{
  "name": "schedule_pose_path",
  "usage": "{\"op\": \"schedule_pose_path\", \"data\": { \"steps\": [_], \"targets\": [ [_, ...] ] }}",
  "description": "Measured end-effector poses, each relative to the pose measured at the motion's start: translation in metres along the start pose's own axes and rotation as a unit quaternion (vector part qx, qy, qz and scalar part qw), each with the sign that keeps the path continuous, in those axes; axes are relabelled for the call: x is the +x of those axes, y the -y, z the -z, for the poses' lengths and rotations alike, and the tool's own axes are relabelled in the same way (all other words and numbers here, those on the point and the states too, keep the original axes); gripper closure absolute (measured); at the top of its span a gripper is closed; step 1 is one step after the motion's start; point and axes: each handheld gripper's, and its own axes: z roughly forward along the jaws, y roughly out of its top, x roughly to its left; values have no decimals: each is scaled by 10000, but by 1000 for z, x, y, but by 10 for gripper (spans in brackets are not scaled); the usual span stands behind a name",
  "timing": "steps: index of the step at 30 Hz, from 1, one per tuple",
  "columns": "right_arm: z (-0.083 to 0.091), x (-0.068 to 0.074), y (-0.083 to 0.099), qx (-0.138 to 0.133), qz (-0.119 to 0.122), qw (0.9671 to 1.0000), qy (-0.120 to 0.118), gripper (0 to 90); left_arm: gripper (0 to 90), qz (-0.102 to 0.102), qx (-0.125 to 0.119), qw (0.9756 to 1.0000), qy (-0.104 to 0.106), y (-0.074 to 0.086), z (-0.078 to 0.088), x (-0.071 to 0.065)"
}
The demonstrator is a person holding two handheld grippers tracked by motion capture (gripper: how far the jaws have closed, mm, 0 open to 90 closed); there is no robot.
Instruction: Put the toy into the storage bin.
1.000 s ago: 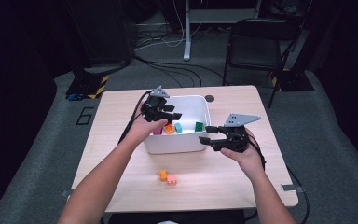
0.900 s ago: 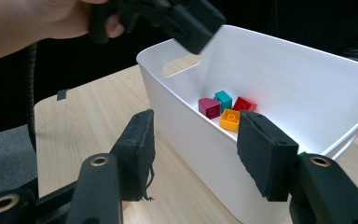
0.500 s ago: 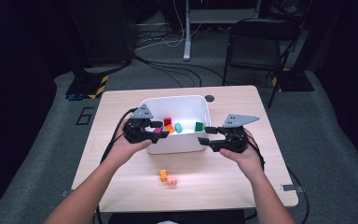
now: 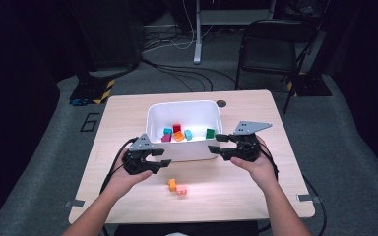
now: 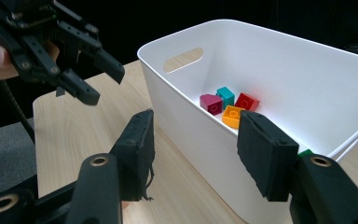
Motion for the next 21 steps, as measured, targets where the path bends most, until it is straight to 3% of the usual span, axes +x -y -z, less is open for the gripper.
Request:
{"op": "schedule_pose_path", "data": {
  "steps": [5,12,21],
  "targets": [
    [-1,0,0,13,18,10000,-14,457,497,138,-10,9998,127,15,-10,0],
    [0,0,0,-5,-10,10000,-2,457,490,61,7,9994,351,37,-24,-4],
    [-1,0,1,20,-40,10000,-1,457,482,146,168,9986,476,55,-40,-6]
  ]
}}
